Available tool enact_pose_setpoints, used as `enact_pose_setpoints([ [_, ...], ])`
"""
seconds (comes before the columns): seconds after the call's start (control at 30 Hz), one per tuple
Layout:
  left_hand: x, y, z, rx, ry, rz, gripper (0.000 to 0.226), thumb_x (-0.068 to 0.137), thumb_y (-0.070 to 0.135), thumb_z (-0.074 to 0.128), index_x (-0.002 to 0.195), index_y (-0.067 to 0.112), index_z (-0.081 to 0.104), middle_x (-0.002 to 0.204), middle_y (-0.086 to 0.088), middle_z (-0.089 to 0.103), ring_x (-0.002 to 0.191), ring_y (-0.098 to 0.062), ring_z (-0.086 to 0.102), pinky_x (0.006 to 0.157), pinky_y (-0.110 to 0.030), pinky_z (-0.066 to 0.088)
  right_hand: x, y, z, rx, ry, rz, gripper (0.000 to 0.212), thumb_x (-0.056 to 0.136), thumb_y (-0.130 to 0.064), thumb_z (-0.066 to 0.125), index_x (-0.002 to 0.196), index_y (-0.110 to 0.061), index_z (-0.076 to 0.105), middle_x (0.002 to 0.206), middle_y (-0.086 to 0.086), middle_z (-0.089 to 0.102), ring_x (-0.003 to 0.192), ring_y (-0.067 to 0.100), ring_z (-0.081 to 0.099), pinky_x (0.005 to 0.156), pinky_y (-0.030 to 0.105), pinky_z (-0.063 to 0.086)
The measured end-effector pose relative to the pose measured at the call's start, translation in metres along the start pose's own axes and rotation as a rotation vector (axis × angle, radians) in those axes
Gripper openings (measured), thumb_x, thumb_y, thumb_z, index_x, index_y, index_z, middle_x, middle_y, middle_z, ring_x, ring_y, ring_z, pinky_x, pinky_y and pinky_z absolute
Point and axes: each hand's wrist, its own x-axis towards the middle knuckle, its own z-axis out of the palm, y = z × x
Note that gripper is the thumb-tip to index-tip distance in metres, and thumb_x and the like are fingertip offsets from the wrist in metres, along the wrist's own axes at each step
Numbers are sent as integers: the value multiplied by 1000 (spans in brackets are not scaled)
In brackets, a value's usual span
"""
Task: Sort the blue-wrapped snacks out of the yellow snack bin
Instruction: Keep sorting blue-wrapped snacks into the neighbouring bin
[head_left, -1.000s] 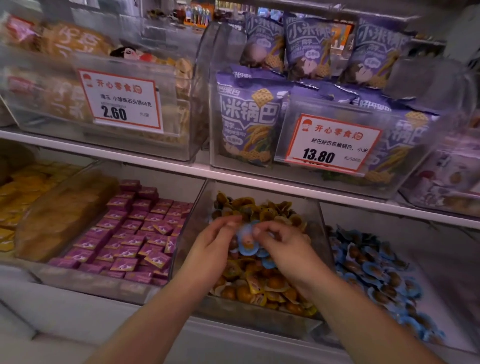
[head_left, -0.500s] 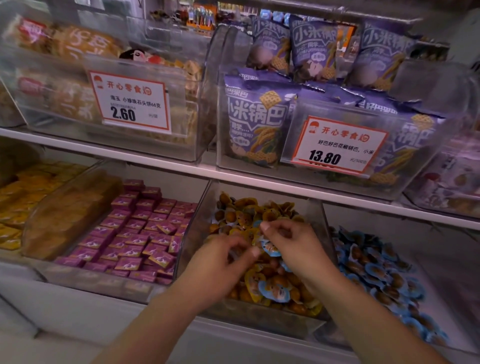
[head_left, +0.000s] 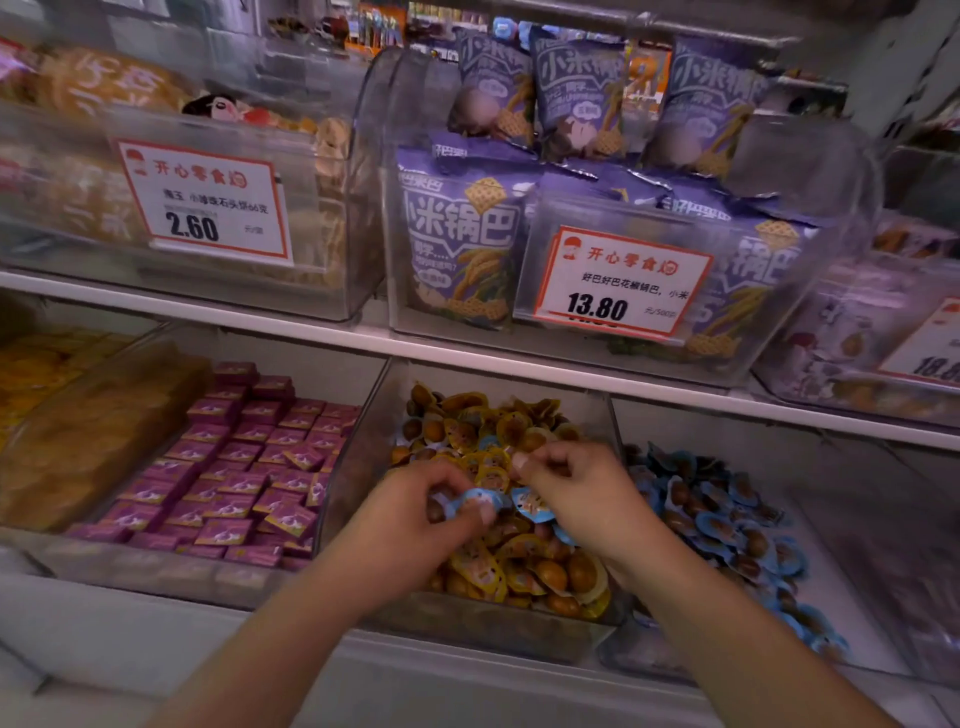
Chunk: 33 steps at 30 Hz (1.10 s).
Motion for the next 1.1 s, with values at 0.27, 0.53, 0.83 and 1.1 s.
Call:
enact_pose_setpoints([
  [0.27, -8, 35, 21, -63, 226, 186, 21, 85, 25, 74, 94, 38, 61, 95, 19, 56, 91, 0, 58, 76, -10, 41, -22, -20, 13, 770, -502, 355, 60, 94, -60, 50, 123, -10, 68, 116, 14, 69, 101, 30, 65, 80, 39, 54],
  [0.53, -3, 42, 48, -62, -45, 208, 83, 85, 63, 52, 154, 32, 17, 150, 23, 28, 141, 1, 26, 115, -24, 27, -33, -14, -13, 892, -225, 254, 25, 94, -17, 61, 115, -9, 72, 108, 10, 74, 96, 21, 72, 86, 34, 58],
  [0.83, 17, 3, 43, 356, -42, 101, 33, 96, 29, 59, 128, 24, 64, 133, 4, 56, 123, -19, 52, 103, -34, 42, -21, 30, -122, 66, 98, 117, 24, 87, -35, 72, 107, -22, 75, 107, -4, 75, 101, 13, 68, 83, 25, 53],
  [1.1, 19, -1, 41, 297, 27, -12, 22, 87, 17, 72, 103, 32, 71, 113, 4, 63, 101, -14, 62, 80, -26, 45, 5, 45, -140, 71, 361, 203, 24, 98, -38, 56, 92, -22, 73, 93, -6, 76, 103, 18, 66, 86, 31, 51],
])
